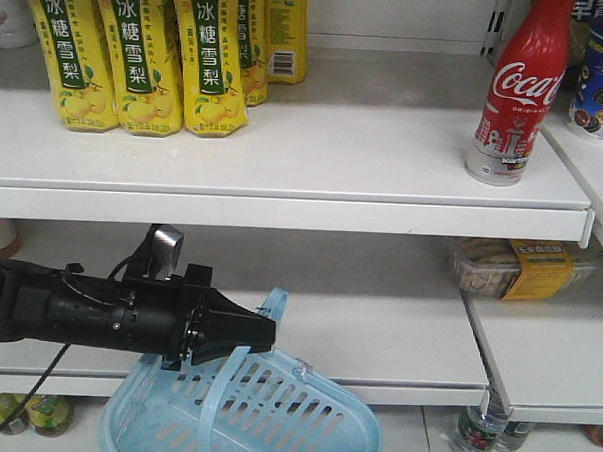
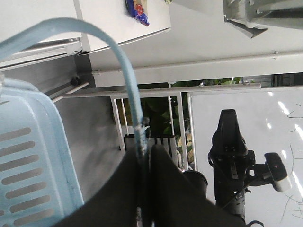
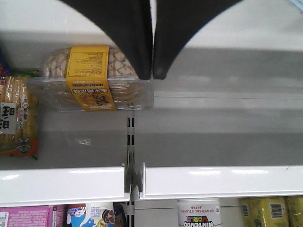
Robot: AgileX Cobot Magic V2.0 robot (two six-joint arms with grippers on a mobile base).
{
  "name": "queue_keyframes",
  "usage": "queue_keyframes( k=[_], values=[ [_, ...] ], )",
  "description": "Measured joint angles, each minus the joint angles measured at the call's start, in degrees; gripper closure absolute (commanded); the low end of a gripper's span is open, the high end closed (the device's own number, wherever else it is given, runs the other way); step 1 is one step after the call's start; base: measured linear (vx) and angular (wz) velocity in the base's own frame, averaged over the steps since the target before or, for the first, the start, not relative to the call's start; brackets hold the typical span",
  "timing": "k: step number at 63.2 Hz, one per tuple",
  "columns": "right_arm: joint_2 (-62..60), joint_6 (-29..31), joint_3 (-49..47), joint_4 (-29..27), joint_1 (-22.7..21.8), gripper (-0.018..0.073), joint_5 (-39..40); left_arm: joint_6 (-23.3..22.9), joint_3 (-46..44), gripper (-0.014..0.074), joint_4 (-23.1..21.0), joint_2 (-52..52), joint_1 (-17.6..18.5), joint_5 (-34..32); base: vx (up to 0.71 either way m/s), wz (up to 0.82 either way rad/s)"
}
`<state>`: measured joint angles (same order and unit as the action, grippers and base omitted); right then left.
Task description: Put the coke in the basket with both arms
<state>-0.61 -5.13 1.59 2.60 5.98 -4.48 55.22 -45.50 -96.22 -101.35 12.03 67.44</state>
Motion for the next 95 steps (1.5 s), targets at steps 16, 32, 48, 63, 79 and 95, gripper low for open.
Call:
queue_keyframes(
  k=[16,32,48,63,79,95],
  values=[
    [0.0,0.0,0.0,0.0,0.0,0.0569,0.0,0.0,0.0,0.0603,0.0,0.0,0.0,0.0,0.0,0.0],
    [0.0,0.0,0.0,0.0,0.0,0.0569,0.0,0.0,0.0,0.0603,0.0,0.0,0.0,0.0,0.0,0.0],
    [0.0,0.21,0.0,0.54,0.0,0.0569,1.83,0.0,0.0,0.0603,0.0,0.0,0.0,0.01,0.0,0.0],
    [0.26,0.1,-4.29,0.68,0.0,0.0569,0.71,0.0,0.0,0.0603,0.0,0.0,0.0,0.06,0.0,0.0],
    [13.04,0.15,-16.82,0.68,0.0,0.0569,-5.16,0.0,0.0,0.0603,0.0,0.0,0.0,0.06,0.0,0.0],
    [24.03,0.15,-25.31,0.68,0.0,0.0569,-4.51,0.0,0.0,0.0603,0.0,0.0,0.0,0.06,0.0,0.0]
  ],
)
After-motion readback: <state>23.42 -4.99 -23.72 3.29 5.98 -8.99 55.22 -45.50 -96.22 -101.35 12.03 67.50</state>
